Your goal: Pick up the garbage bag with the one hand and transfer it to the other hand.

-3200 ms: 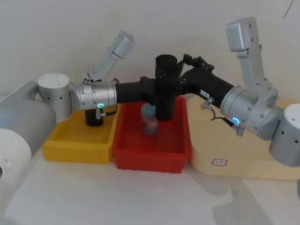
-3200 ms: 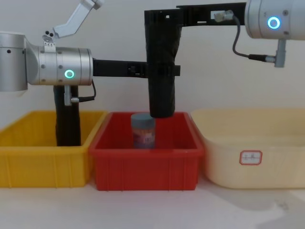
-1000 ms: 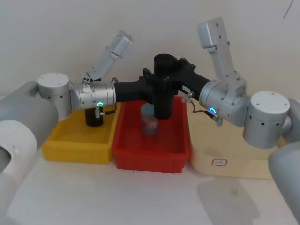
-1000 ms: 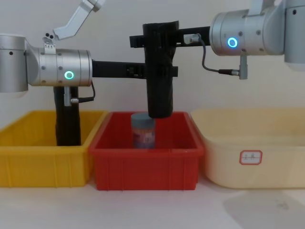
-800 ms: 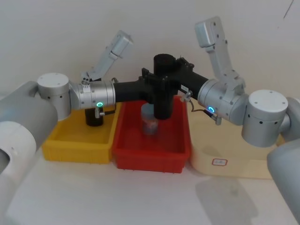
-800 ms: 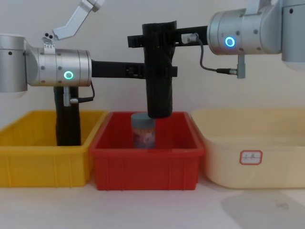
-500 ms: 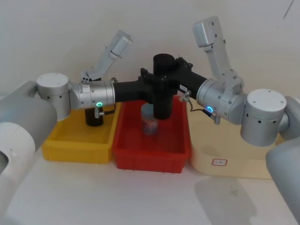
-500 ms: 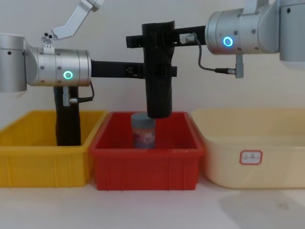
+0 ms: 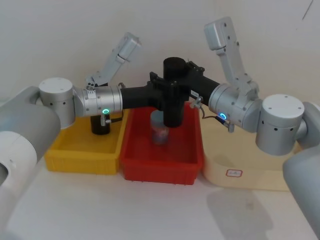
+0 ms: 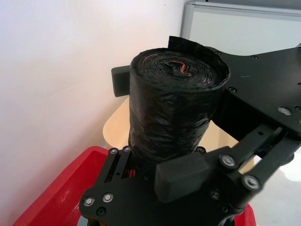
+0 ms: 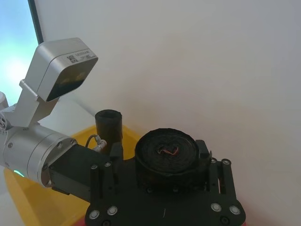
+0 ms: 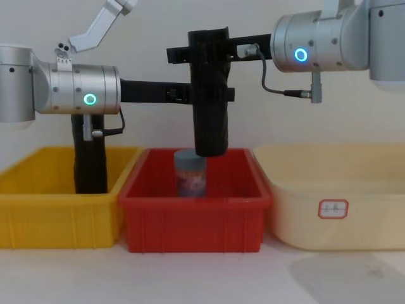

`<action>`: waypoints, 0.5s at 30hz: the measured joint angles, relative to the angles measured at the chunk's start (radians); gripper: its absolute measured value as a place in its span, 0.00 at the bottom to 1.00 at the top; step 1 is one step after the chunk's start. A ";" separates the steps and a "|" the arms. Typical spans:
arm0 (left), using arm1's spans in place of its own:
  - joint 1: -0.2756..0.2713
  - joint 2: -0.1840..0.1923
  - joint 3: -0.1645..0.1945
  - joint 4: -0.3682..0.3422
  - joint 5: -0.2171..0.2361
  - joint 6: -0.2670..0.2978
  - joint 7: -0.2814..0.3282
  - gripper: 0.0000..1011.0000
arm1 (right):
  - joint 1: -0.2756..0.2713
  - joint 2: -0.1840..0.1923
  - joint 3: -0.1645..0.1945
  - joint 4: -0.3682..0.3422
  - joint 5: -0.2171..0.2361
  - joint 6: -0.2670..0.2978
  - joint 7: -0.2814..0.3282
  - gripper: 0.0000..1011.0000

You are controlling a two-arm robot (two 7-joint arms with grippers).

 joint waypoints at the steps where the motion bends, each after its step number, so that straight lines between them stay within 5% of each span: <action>1: 0.000 0.000 0.000 -0.001 0.000 0.000 0.000 0.40 | 0.000 0.000 0.000 0.000 0.000 0.000 0.000 0.91; 15: 0.002 0.002 0.000 -0.004 0.000 0.002 0.001 0.40 | 0.002 0.000 -0.001 0.002 0.000 0.000 0.000 0.59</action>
